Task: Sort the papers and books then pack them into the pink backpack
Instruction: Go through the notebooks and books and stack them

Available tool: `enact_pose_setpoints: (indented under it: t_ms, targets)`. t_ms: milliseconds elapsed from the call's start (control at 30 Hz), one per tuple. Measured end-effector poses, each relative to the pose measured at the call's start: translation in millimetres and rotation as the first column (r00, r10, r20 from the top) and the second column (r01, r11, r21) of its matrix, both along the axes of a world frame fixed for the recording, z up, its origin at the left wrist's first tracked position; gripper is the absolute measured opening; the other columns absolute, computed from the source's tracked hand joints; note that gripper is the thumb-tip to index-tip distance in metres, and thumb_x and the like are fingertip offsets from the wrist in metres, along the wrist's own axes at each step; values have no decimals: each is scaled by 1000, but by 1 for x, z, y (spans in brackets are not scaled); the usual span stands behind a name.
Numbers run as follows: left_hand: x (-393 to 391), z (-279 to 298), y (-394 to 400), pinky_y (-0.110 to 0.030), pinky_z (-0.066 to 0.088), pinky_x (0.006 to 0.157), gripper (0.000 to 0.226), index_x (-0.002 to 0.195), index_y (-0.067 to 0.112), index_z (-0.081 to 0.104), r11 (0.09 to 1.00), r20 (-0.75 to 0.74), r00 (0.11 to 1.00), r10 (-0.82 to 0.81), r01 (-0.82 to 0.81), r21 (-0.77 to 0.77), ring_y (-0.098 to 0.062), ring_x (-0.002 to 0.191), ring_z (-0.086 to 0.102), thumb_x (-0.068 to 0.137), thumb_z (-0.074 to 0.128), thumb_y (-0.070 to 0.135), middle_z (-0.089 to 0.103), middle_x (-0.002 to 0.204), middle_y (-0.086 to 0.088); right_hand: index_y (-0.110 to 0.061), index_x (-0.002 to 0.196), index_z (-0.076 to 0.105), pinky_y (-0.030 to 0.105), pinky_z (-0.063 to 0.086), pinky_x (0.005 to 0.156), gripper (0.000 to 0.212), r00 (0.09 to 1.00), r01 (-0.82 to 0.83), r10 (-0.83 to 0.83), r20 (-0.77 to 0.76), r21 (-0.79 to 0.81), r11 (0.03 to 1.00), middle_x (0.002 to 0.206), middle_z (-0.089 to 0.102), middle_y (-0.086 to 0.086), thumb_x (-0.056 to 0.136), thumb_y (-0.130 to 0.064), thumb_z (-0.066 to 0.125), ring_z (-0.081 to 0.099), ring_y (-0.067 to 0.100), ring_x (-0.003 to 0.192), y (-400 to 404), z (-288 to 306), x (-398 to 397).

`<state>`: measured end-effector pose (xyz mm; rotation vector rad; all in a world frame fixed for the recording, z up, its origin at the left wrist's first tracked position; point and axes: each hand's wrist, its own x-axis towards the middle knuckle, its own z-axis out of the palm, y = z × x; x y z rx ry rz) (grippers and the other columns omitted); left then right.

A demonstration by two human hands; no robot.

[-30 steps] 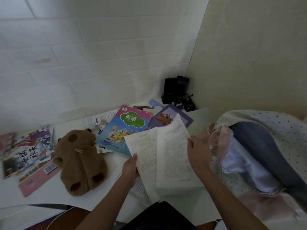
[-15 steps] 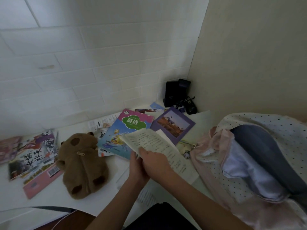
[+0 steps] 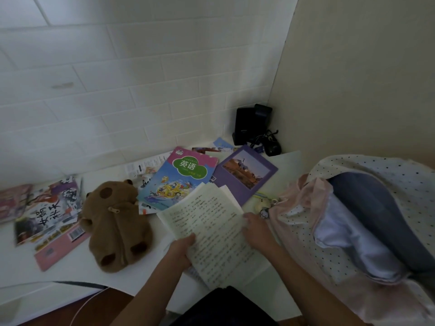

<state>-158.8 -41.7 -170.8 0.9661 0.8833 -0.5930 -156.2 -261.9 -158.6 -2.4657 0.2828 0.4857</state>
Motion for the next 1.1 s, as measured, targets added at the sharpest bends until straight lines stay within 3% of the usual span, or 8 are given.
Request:
enact_pose_setpoints:
  t_ms: [133, 233, 300, 433, 533, 700, 933, 1100]
  targets:
    - [-11, -8, -6, -56, 40, 101, 36, 126, -9, 49, 956, -24, 989, -148, 149, 254, -44, 115, 52, 93, 51, 3, 54, 127, -29, -6, 146, 26, 31, 28, 112, 63, 1000, -2, 0, -13, -156, 988, 154, 24, 16, 91, -17, 52, 26, 28, 141, -29, -15, -7]
    - [-19, 2, -29, -37, 44, 89, 36, 122, -4, 52, 691, -67, 941, -333, 292, 661, -37, 110, 55, 94, 49, 17, 56, 123, -25, -5, 144, 31, 31, 25, 113, 57, 998, 6, 5, 56, -194, 981, 155, 20, 16, 92, -17, 50, 21, 27, 143, -23, -22, -12]
    - [-22, 10, -44, -39, 42, 91, 44, 125, -1, 46, 583, -73, 941, -331, 265, 768, -38, 115, 49, 90, 55, 23, 48, 127, -24, -4, 139, 36, 32, 32, 108, 49, 990, 104, -83, 112, -200, 974, 151, 29, 17, 93, -15, 47, 30, 28, 138, -18, -24, -16]
    - [-22, 7, -48, -48, 49, 91, 65, 127, -5, 40, 768, -2, 992, -125, 98, 633, -39, 112, 53, 77, 74, 18, 49, 127, -24, -6, 134, 41, 36, 39, 100, 47, 980, 184, -165, 116, -184, 966, 139, 42, 16, 94, -30, 48, 42, 30, 126, -13, -25, -18]
    - [-17, 4, -39, -40, 53, 75, 47, 117, -8, 51, 871, 56, 998, -22, -8, 492, -36, 94, 63, 78, 71, 9, 61, 113, -26, -5, 124, 47, 37, 44, 94, 48, 954, 288, -282, 103, -45, 957, 124, 52, 14, 91, -39, 54, 49, 30, 115, -16, -24, -11]
    - [-9, 2, -41, -48, 53, 75, 27, 110, 1, 60, 989, 86, 993, -86, 95, -113, -38, 95, 64, 84, 63, 6, 67, 107, -24, -9, 109, 48, 23, 42, 59, 42, 936, 352, -343, -81, 258, 900, 103, 59, 3, 84, -37, 66, 61, 20, 93, -27, -22, -4]
    - [3, 13, -23, -38, 55, 70, 24, 109, 3, 62, 916, 288, 909, -302, 193, 352, -26, 81, 67, 86, 63, 8, 70, 90, -9, -12, 102, 50, 28, 42, 74, 38, 971, 201, -225, 84, 232, 952, 98, 52, -2, 79, -29, 75, 52, 18, 96, -33, -20, -4]
    - [23, 68, 24, -39, 58, 75, 40, 101, 20, 67, 870, 482, 735, -477, 316, 379, -21, 92, 70, 64, 81, 25, 74, 100, -2, -21, 124, 48, 29, 55, 80, 75, 945, 258, -324, -46, 714, 651, 120, 59, -6, 62, -43, 83, 62, 9, 102, -18, 27, 14]
